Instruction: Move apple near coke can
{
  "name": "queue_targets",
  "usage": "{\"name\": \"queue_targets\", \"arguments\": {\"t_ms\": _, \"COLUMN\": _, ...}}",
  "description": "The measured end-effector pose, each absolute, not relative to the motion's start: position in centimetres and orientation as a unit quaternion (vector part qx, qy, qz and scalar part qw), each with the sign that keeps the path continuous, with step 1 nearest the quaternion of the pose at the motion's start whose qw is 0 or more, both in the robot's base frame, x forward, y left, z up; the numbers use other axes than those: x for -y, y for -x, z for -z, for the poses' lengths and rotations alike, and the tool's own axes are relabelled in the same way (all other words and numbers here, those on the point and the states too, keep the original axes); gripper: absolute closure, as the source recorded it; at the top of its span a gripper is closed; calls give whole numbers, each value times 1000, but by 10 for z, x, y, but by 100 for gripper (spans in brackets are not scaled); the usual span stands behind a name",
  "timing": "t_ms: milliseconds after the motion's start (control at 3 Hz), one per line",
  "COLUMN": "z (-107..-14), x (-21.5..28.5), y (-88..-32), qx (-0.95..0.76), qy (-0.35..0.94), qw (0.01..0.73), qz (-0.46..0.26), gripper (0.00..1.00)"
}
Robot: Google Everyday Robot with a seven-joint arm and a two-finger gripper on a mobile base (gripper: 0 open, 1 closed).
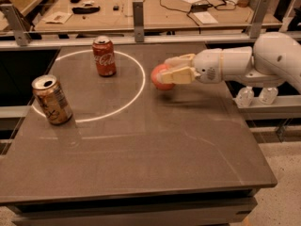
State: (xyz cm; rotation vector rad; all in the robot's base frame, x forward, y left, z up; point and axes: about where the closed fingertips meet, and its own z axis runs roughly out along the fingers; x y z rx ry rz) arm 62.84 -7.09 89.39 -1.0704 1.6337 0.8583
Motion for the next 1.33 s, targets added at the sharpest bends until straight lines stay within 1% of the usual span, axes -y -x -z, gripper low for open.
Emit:
{"name": "queue_targets", "arguments": {"t_ms": 667, "z": -904, "x": 18, "y": -656, "qx": -634, "qy": 431, "qw": 495, "qz": -410, "gripper": 100}}
{"name": "queue_targets", "arguments": {"t_ms": 1333, "z": -889, "x": -28, "y": -669, "qx": -610, "qy": 445, "qw": 482, "qz": -445, "gripper": 100}}
